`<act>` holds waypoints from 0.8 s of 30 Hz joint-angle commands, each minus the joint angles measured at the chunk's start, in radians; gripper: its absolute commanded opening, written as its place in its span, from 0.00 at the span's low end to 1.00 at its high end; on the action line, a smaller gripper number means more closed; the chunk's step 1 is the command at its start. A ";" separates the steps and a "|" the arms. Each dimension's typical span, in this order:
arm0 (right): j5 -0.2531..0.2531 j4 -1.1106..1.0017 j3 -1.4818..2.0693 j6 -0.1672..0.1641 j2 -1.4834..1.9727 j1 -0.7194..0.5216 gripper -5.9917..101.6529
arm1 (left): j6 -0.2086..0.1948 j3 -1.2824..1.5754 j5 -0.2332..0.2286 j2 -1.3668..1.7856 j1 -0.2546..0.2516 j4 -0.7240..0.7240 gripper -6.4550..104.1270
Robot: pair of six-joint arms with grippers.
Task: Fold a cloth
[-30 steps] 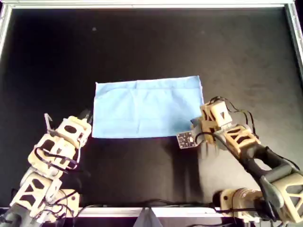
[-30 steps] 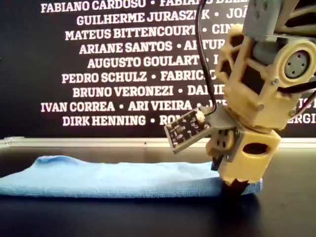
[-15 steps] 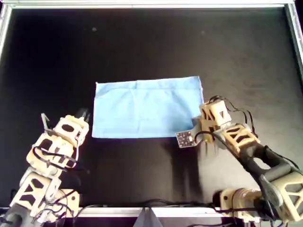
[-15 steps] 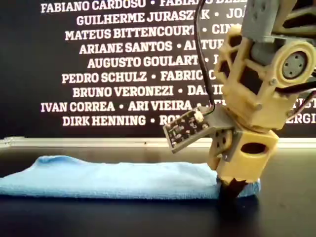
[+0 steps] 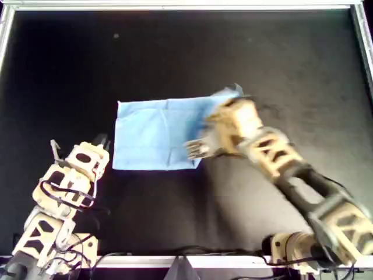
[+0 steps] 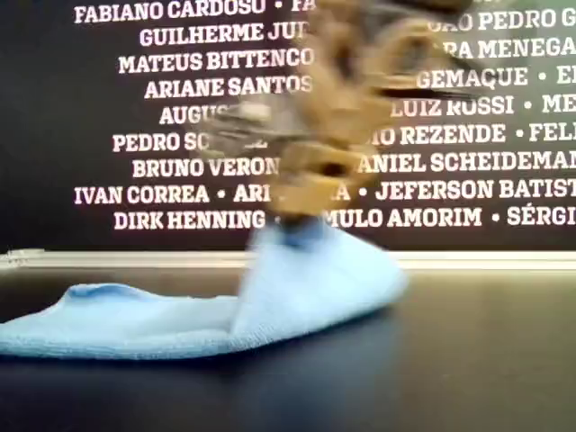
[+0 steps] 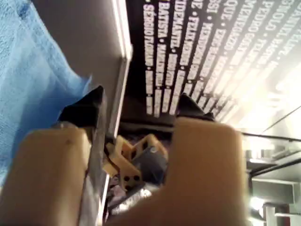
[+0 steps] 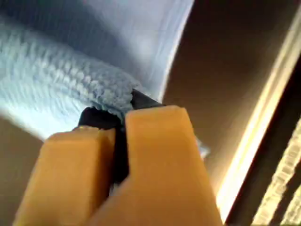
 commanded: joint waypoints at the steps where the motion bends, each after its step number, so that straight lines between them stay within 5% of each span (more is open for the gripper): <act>1: -0.009 -0.012 -0.232 0.006 -0.094 0.107 0.07 | 0.005 -0.006 0.002 0.028 0.028 -0.003 0.56; 13: -0.012 -0.012 -0.983 0.005 -0.640 0.313 0.07 | 0.005 -0.006 0.002 0.031 0.126 -0.005 0.56; 24: -0.012 -0.012 -1.172 0.005 -0.868 0.379 0.09 | 0.005 -0.006 0.003 0.029 0.127 -0.005 0.56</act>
